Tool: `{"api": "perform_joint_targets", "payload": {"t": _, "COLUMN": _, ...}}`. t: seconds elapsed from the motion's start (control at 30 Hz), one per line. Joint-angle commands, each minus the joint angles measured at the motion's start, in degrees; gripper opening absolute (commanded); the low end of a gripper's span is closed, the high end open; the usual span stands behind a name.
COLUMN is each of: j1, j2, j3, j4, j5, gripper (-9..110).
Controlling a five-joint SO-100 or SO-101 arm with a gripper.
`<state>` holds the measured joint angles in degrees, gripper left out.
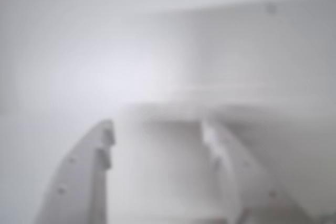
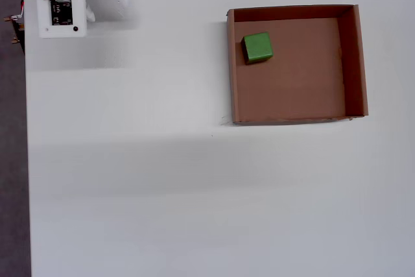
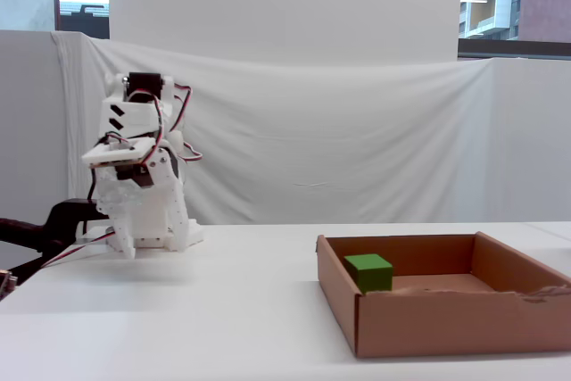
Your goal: Grasp a green cube and put it in a box.
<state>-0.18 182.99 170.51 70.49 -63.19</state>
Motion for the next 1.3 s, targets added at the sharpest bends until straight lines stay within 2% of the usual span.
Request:
{"api": "perform_joint_targets", "payload": {"t": 0.0, "j1": -0.5, "j2": -0.6, "j3": -0.3, "j4": 1.1, "j5": -0.4, "gripper": 24}}
{"api": "perform_joint_targets", "payload": {"t": 0.33, "j1": -0.5, "j2": -0.6, "j3": -0.3, "j4": 1.1, "j5": 0.1, "gripper": 24}}
{"api": "perform_joint_targets", "payload": {"t": 0.47, "j1": -0.5, "j2": -0.6, "j3": -0.3, "j4": 0.4, "j5": 8.6, "gripper": 24}}
{"api": "perform_joint_targets", "payload": {"t": 1.27, "j1": -0.5, "j2": -0.6, "j3": -0.3, "j4": 0.4, "j5": 8.6, "gripper": 24}}
